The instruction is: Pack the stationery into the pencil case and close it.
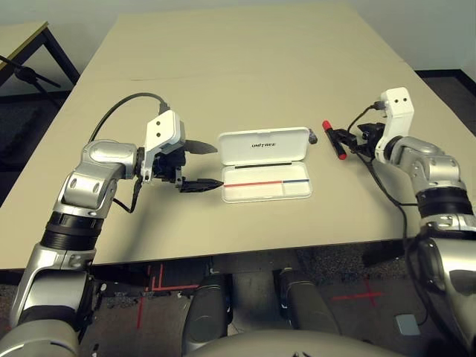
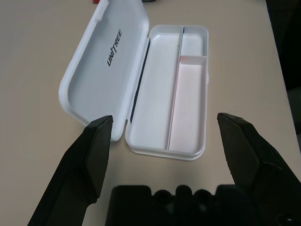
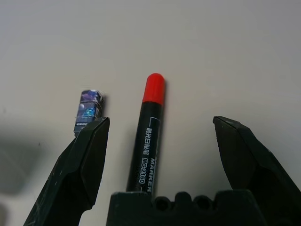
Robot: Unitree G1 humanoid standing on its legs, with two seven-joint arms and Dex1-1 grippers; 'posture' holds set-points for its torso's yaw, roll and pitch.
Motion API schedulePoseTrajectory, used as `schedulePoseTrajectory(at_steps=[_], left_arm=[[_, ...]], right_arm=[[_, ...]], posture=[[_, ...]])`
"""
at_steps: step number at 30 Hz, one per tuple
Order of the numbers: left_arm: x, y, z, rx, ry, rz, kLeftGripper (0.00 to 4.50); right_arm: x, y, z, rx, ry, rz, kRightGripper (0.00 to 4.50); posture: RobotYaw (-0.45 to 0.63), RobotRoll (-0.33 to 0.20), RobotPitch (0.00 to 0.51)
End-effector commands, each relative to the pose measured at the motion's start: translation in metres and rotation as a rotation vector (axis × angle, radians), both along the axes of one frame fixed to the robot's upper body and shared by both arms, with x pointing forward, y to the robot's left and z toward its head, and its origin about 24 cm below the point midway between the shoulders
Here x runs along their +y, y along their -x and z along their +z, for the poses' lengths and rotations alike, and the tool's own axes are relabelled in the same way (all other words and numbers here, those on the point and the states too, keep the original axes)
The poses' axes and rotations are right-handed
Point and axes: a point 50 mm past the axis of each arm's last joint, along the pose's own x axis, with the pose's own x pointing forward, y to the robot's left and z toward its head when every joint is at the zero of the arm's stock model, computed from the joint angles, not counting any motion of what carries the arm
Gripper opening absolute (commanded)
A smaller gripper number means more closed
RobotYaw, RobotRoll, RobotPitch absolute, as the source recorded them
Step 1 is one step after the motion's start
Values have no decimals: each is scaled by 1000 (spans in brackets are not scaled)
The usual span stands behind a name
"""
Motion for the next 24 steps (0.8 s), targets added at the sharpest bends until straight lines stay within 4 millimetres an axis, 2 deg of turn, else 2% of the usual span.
schedulePoseTrajectory(at_steps=[1, 8, 12, 20, 24], left_arm=[[3, 1, 3, -11, 16, 7, 4461], [4, 3, 3, -17, 23, 23, 4461], [5, 5, 0, -17, 21, 35, 4500], [8, 6, 0, -17, 16, 53, 4500], [9, 6, 0, -16, 16, 56, 4500]], right_arm=[[4, -2, -12, 78, 27, -18, 4500], [12, -3, -24, 160, 40, 6, 4500], [16, -5, -29, 185, 43, 10, 3571], [12, -12, -3, 114, 62, 53, 556], [2, -10, 18, 90, 80, 95, 545]], posture=[[-23, 0, 129], [-6, 0, 133], [1, 0, 132], [3, 0, 133], [0, 0, 133]])
